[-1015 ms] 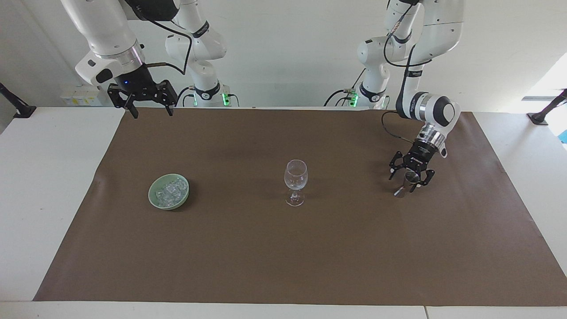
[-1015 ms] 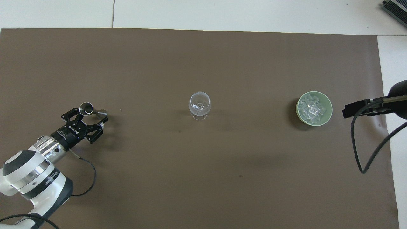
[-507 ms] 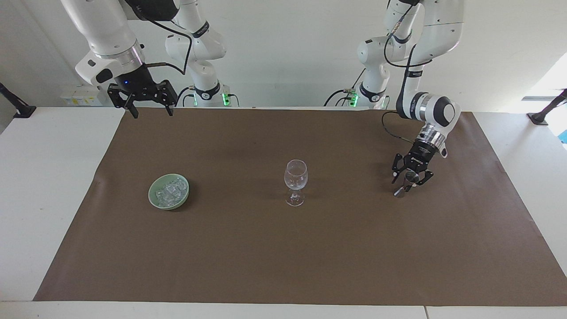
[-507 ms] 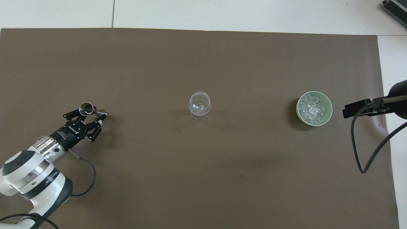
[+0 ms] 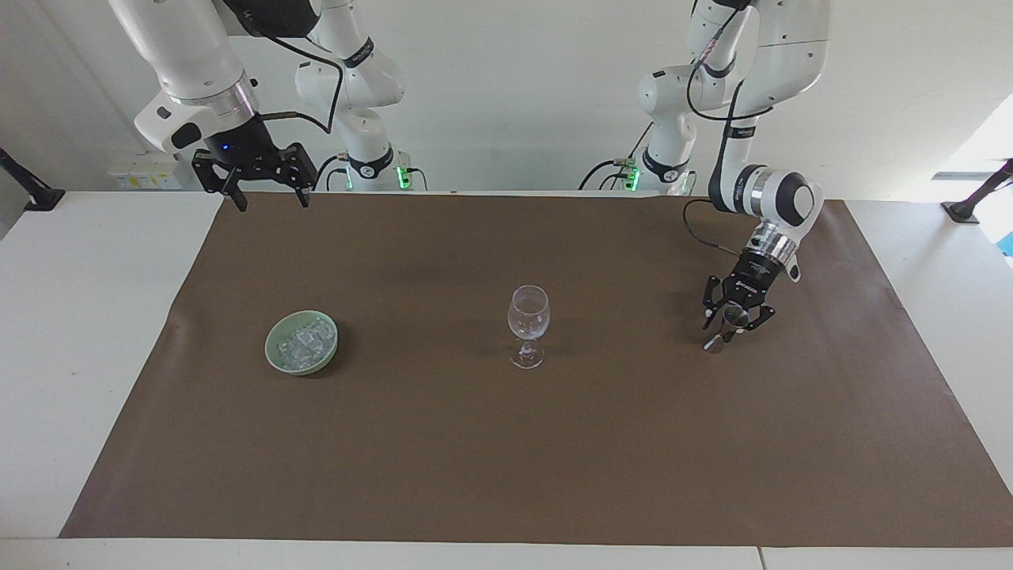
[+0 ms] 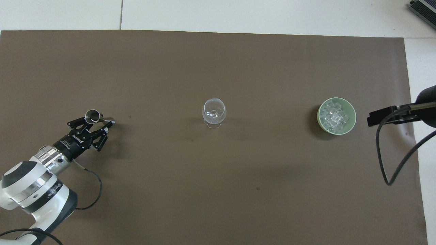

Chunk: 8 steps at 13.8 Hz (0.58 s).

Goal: Pour wine and add ice with both arms
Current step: 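Close the left gripper on the metal jigger and lift it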

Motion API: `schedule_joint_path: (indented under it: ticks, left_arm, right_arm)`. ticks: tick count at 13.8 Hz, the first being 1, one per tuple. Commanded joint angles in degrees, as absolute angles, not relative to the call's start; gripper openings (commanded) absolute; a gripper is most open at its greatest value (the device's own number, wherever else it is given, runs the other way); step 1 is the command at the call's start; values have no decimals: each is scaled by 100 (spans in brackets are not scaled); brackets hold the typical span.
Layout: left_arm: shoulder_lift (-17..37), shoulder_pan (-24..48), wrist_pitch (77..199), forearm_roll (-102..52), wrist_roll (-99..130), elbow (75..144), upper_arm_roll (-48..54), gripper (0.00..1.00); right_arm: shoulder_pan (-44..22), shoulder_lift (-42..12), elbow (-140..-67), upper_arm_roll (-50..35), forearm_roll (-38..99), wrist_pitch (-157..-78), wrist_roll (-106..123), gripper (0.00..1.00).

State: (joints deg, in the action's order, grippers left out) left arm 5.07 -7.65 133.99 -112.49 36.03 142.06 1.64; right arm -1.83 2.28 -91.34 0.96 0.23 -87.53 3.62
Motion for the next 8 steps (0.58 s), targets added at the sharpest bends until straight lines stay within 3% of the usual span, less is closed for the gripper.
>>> schedule_joint_path:
  ticks: [1,5,8]
  left_arm:
    - [589,-808,13307,-11373,3524,14142,141,37]
    - [642,-826,13307,-11373,3533,14142,141,27]
    - [642,-826,13315,-11373,3525,14133,141,25]
  right_arm:
    - [-114,316,-9193,44,-18,-8684,510,100]
    - [-114,308,-9193,44,-18,-8684,510,100]
    - [-114,316,-9193,44,-18,-8692,510,100]
